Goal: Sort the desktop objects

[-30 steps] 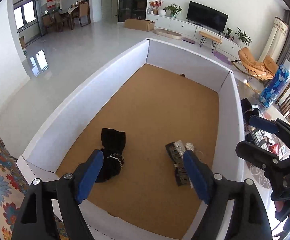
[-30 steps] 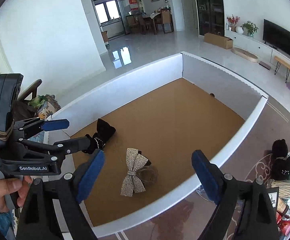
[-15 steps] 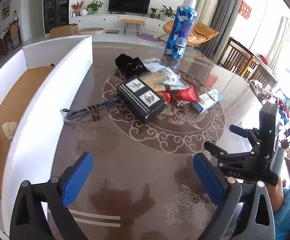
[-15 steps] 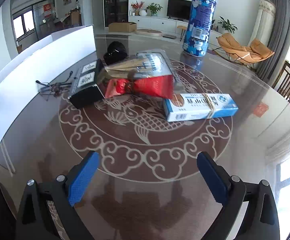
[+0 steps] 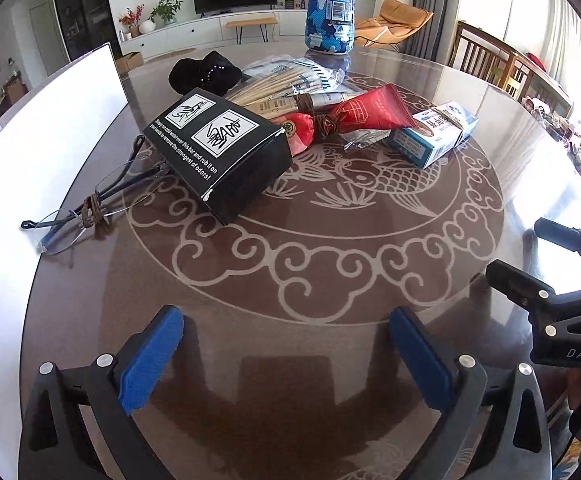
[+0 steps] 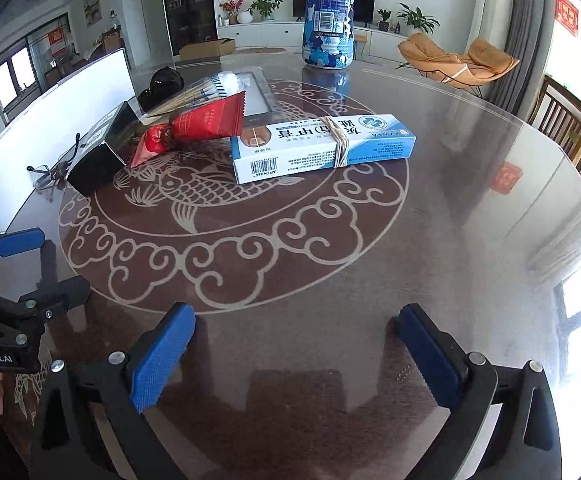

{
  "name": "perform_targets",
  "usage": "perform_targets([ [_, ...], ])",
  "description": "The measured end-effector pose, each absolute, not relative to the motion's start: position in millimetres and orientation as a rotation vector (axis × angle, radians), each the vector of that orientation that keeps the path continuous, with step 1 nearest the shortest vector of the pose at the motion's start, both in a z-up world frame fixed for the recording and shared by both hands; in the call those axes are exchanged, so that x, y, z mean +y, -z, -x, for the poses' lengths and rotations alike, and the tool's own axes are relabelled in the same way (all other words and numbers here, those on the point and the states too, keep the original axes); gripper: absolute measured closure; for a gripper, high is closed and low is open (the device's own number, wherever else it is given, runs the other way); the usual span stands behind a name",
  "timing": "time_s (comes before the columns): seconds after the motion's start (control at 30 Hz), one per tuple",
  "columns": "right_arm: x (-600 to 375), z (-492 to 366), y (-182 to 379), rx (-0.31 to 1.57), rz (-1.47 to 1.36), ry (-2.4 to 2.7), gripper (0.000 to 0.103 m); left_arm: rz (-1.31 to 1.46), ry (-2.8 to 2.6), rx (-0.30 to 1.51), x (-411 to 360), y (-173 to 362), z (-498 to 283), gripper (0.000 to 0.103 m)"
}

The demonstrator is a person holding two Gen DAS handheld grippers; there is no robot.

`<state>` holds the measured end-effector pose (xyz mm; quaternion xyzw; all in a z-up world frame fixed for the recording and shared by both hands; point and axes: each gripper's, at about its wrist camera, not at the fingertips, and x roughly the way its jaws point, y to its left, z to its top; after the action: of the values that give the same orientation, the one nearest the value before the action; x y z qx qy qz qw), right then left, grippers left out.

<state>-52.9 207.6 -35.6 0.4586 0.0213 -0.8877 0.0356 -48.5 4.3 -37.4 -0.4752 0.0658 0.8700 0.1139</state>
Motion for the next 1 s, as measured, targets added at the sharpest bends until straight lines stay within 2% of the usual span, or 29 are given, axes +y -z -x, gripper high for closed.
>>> perform_targets([
  [0.27, 205.8, 52.5, 36.1, 0.07, -1.412, 2.732, 0.0, 1.317, -2.54, 0.204, 1.6, 40.2, 77.0, 0.0],
  [1.0, 205.9, 52.5, 36.2, 0.07, -1.411, 2.732, 0.0, 1.313, -2.538, 0.207, 3.1, 46.1, 77.9, 0.0],
])
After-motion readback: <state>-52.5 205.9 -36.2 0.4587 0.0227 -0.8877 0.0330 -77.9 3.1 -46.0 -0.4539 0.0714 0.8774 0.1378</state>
